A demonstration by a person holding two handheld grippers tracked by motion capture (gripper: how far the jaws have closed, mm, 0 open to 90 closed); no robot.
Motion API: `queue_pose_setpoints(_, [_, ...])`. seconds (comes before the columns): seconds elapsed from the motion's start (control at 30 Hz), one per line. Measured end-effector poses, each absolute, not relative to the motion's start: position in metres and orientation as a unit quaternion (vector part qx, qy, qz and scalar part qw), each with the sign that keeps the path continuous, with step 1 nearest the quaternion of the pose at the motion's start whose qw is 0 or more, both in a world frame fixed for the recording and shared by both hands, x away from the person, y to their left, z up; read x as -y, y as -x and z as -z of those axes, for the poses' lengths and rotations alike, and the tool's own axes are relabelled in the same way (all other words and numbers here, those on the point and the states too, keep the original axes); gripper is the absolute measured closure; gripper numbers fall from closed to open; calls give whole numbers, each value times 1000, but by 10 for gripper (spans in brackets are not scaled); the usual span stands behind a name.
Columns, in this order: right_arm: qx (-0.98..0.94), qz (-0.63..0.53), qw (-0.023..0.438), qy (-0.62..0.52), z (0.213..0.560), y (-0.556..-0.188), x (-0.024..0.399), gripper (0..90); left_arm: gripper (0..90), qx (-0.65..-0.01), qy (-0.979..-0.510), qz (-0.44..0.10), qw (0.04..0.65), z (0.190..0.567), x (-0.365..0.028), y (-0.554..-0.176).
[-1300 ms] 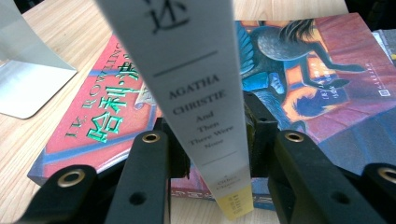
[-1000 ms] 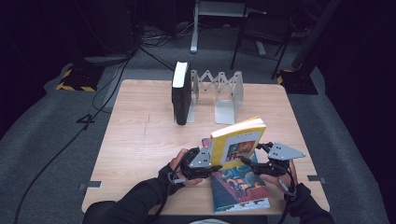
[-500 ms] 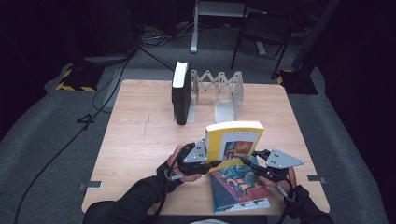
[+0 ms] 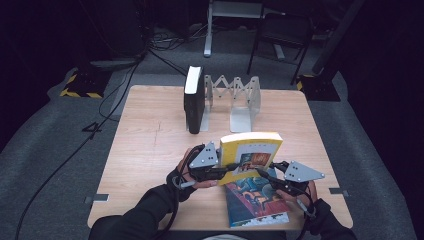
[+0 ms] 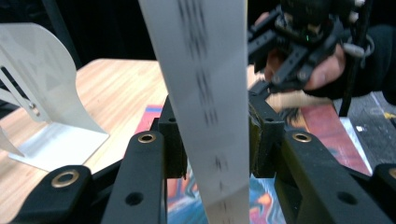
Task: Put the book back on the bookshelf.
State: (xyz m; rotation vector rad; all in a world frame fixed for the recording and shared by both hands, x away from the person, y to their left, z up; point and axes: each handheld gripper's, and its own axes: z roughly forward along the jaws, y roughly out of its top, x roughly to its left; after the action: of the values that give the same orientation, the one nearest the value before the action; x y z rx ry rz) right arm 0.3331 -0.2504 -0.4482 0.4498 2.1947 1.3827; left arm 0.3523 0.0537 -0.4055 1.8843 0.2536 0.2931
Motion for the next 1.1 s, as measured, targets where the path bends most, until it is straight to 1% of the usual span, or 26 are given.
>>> queue_pose_setpoints(0.27, [-807, -506, 255, -165, 448, -333, 250, 639, 643, -109, -790, -128, 590, 392, -50, -354])
queue_pose_setpoints(0.5, [-807, -504, 258, -168, 448, -333, 249, 608, 678, -99, -793, -131, 586, 384, -44, -355])
queue_pose_setpoints(0.57, [-808, -501, 257, -171, 448, -334, 249, 565, 712, -97, -793, -130, 587, 384, -43, -354])
queue_pose_setpoints(0.63, [-811, -496, 257, -177, 448, -335, 248, 498, 726, -108, -794, -137, 582, 383, -42, -354])
queue_pose_setpoints(0.67, [-811, -495, 255, -178, 448, -335, 249, 479, 728, -115, -793, -137, 583, 383, -43, -355])
queue_pose_setpoints(0.73, [-813, -492, 253, -180, 448, -335, 252, 429, 739, -126, -789, -147, 583, 384, -45, -357])
queue_pose_setpoints(0.93, [-810, -481, 254, -217, 444, -335, 275, 398, 749, -154, -779, -176, 582, 380, -56, -364])
queue_pose_setpoints(0.97, [-808, -483, 255, -222, 443, -335, 280, 398, 749, -164, -778, -197, 574, 378, -62, -366])
queue_pose_setpoints(1.1, [-797, -485, 252, -256, 442, -339, 297, 394, 750, -196, -769, -230, 564, 375, -77, -374])
